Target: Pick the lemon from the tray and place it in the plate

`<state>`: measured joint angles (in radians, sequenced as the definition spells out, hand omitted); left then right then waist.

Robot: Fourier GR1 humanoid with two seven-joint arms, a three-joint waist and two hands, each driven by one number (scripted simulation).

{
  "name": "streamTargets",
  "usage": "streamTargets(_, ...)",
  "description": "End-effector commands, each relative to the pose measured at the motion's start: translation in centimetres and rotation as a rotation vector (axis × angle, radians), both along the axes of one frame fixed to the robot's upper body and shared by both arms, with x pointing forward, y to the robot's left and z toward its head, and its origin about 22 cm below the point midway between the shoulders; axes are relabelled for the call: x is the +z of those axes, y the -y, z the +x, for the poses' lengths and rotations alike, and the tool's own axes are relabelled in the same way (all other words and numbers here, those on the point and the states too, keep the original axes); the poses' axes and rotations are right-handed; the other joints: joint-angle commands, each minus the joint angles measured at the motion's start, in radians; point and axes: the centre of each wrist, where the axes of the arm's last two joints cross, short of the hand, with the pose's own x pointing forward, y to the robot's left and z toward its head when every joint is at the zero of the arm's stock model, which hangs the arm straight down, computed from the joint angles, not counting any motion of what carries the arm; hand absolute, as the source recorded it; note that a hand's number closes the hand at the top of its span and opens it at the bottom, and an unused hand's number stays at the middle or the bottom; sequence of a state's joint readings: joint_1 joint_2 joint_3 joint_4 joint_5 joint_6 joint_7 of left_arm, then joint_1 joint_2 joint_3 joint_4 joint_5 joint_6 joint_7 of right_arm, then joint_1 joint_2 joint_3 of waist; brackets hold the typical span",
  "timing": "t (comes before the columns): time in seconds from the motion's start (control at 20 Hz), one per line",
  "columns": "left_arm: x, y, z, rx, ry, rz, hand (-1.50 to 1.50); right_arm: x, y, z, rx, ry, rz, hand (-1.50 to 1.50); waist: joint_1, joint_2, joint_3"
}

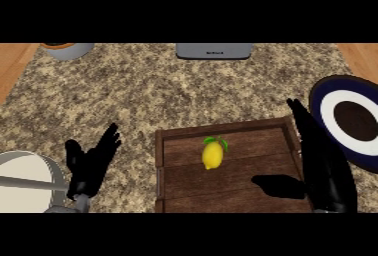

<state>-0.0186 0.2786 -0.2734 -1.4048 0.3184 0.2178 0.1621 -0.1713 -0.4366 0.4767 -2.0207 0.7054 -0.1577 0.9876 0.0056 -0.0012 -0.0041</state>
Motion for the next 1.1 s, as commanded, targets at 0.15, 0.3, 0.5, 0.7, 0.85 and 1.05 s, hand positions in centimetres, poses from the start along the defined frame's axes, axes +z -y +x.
streamTargets(0.15, -0.1, 1.0, -0.8, -0.015, 0.014, 0.015, 0.00, -1.4, -7.0, 3.0, -0.035, -0.165, -0.091, -1.50, 0.014, 0.002, 0.003)
streamTargets(0.3, -0.5, 0.9, 0.9, 0.011, -0.005, 0.011, 0.00, -0.5, -9.1, 1.5, -0.044, -0.157, -0.124, -1.50, -0.003, 0.001, 0.003)
streamTargets(0.5, -0.3, -0.4, -0.4, -0.004, 0.004, 0.015, 0.00, -2.9, -10.5, 1.5, -0.072, -0.257, -0.132, -1.50, 0.000, 0.000, 0.003)
streamTargets(0.7, -0.4, 1.5, -0.4, 0.002, -0.018, -0.004, 0.00, -2.8, -9.3, 4.6, -0.046, -0.304, -0.077, -1.50, 0.000, 0.001, 0.004)
streamTargets(0.85, -0.2, -0.5, -1.1, 0.005, -0.001, -0.003, 0.00, -3.3, -10.9, 3.5, -0.027, -0.294, -0.058, -1.50, -0.001, 0.000, 0.004)
streamTargets(1.05, -1.4, 0.9, 0.8, -0.010, 0.000, -0.002, 0.00, -5.7, -13.2, 3.5, -0.039, -0.274, -0.069, -1.50, 0.001, 0.002, 0.004)
